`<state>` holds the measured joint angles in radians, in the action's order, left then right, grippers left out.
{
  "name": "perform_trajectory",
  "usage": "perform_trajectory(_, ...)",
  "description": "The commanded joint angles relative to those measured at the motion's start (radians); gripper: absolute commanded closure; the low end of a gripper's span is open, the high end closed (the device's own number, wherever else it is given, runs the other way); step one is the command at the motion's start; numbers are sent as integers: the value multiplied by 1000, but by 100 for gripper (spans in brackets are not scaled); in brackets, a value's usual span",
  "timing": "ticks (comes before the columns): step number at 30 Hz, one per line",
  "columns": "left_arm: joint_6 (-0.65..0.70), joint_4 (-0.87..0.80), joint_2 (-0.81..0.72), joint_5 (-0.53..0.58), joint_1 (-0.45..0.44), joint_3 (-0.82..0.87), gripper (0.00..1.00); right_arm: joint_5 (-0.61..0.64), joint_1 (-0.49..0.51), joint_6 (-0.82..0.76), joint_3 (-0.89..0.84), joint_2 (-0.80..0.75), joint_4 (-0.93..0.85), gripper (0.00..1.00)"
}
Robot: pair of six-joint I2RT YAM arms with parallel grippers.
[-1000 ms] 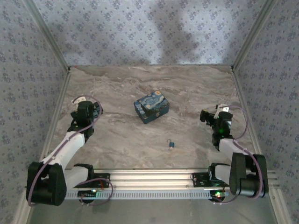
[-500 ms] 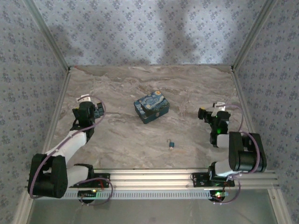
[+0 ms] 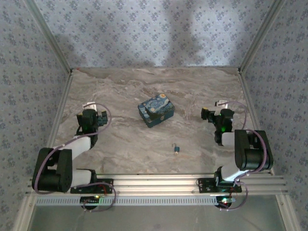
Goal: Unlock a padlock with a key
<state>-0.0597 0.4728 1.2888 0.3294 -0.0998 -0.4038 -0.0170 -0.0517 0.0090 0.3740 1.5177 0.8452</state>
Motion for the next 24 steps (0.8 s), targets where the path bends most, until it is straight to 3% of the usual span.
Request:
perform_trajectory(1,35,146,26,-43,7,16,2,20,3,-20,10,7,-20,0)
perform_trajectory(8,72,258,71,-86,12,28,2,22,4,-21,10,7,-20,0)
perform_trajectory(16,50,594,238,-151,66,127,2,25,6,-23,9,7,-18,0)
perform_trajectory(20,55,577,230,-172,67,123,2,26,6,-23,10,8,-19,0)
perform_trajectory(24,53,396,239,-174,71,18,2,26,6,-21,10,8,-18,0)
